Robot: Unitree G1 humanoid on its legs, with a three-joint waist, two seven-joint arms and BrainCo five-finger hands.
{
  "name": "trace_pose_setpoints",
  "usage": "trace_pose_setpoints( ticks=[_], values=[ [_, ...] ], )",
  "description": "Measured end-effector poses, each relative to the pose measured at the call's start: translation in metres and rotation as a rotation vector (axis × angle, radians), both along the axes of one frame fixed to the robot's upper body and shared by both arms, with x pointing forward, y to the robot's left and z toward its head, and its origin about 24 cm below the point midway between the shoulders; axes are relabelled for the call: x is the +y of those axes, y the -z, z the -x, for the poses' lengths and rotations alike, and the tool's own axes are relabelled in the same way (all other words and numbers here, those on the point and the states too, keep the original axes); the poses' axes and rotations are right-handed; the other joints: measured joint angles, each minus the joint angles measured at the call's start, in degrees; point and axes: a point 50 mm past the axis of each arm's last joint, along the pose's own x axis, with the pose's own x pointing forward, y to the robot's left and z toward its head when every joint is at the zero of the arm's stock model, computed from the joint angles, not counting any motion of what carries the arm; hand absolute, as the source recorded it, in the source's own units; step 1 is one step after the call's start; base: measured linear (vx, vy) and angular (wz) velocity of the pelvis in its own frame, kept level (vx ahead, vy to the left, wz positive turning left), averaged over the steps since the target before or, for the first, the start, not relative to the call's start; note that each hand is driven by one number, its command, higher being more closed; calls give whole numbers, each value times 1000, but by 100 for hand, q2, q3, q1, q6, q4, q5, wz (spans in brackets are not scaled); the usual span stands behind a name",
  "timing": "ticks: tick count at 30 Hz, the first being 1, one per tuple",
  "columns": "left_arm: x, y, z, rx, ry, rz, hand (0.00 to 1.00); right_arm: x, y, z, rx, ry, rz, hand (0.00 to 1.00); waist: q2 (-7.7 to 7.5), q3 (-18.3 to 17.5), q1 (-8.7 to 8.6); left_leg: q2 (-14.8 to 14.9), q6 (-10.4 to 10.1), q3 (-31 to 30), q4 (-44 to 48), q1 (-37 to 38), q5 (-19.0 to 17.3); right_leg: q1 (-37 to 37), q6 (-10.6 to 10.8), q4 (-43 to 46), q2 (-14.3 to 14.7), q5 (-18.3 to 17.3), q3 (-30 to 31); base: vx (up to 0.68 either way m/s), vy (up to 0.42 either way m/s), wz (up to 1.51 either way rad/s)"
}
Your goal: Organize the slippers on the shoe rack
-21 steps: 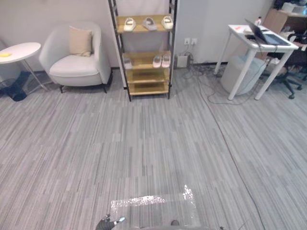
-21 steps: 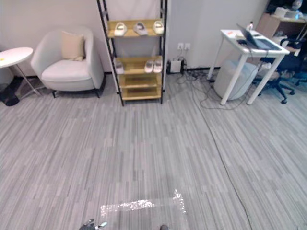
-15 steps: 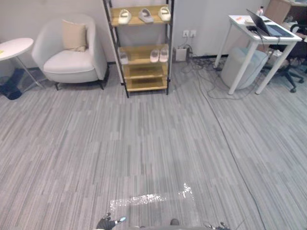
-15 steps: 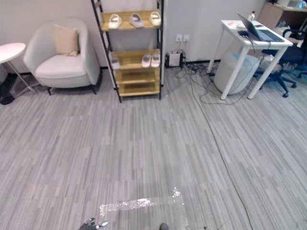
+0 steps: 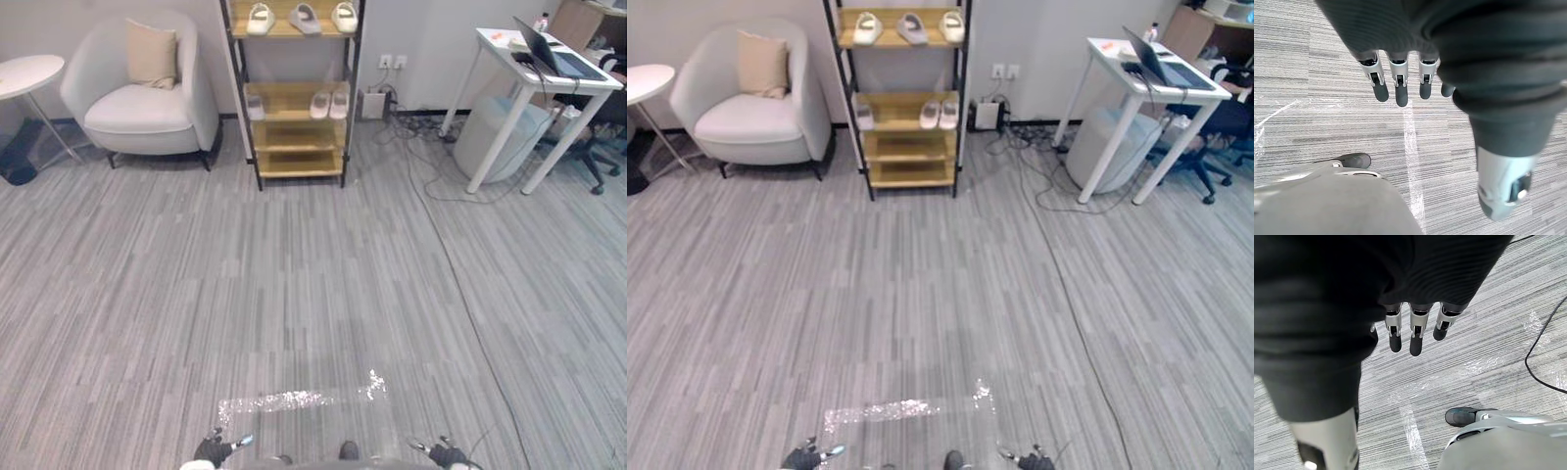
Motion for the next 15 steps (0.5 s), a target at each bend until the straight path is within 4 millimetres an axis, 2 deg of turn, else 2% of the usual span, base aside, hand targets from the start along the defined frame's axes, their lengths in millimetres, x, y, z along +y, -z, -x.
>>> trace_pose_setpoints(
  ticks=[6,10,11,13,14,15],
  values=[
    [1,0,0,-1,-3,-3,0,0,0,-2,-5,-2,-1,0,-20,6,-10,16,-32,5,-58,-18,-1,-45,-22,3,17,-60,-7,29,5,1],
    [3,-2,-6,-16,-9,-9,0,0,-1,-3,-7,-3,2,0,-59,4,-14,152,-153,3,818,-443,-509,-40,-137,45,54,-258,-115,86,-2,4],
    [5,-3,-7,-24,-10,-12,0,0,-1,-3,-6,-10,2,0,-69,17,6,262,-368,84,1547,-748,-736,-3,-202,33,77,-336,-146,86,-10,2],
    [9,-6,-16,-53,-19,-22,0,2,-2,-10,-20,-18,0,0,-124,165,18,479,-492,332,3295,-1442,-693,118,-252,179,32,-514,-112,122,-31,-4],
    [9,-7,-18,-69,-34,-19,0,2,-2,-14,-29,-24,1,0,-100,271,45,631,-493,417,4142,-1817,-663,254,-300,286,19,-633,-54,154,-9,-15],
    [9,-7,-18,-75,-56,-15,0,2,-2,-13,-26,-24,4,0,-74,293,79,709,-360,454,4461,-2011,-826,315,-328,381,-6,-729,-5,200,60,-19]
  ],
)
